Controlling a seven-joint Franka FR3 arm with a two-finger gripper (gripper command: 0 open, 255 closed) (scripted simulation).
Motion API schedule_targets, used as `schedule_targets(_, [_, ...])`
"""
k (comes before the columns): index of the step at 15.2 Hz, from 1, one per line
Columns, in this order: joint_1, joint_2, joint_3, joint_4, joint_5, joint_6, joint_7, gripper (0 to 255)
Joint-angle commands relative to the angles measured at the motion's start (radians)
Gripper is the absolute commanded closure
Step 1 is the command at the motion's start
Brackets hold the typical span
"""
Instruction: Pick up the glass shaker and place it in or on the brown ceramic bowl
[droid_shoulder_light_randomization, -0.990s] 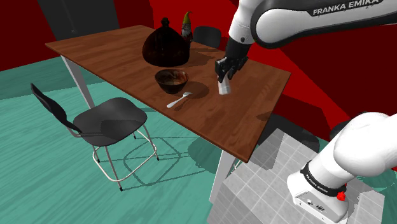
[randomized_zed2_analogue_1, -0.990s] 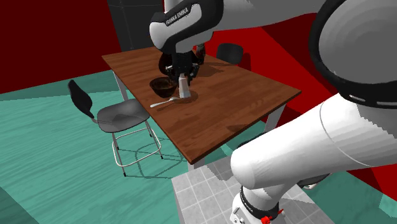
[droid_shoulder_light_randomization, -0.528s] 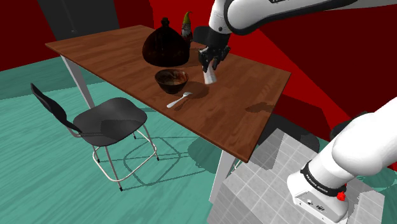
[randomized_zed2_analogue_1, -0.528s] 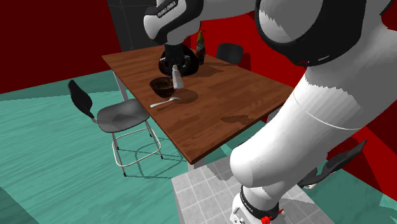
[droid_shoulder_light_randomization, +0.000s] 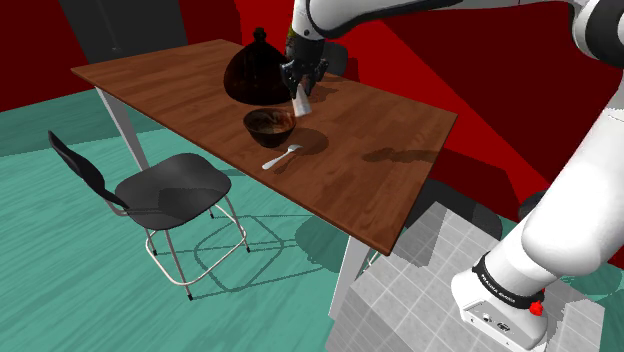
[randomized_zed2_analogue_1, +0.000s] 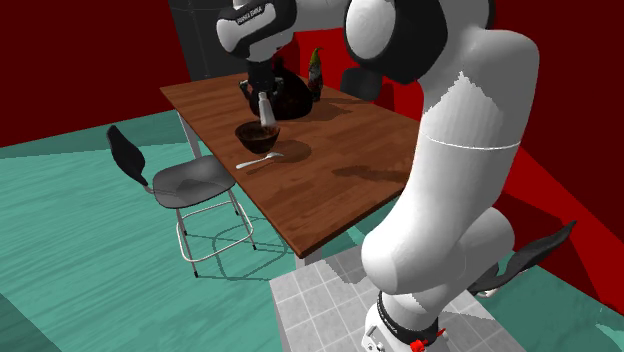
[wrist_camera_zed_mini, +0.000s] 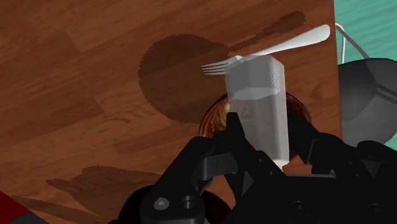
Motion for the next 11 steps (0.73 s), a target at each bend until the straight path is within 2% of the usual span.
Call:
schedule_targets(1, [0.015, 0.084, 0.000, 0.117, -0.028, -0.039, 0.011, 255])
schedule_targets(6, [0.074, 0.340, -0.016, 0.495, -0.093, -0.171, 0.010, 255])
schedule_targets(8, [0.114, 0.474, -0.028, 0.714, -0.117, -0.255, -0.005, 255])
schedule_targets(10, [0.170, 0.643, -0.048, 1.009, -0.137, -0.374, -0.033, 255])
schedule_targets(11, [0.162, 0.625, -0.047, 0.964, -0.134, -0.347, -0.028, 255])
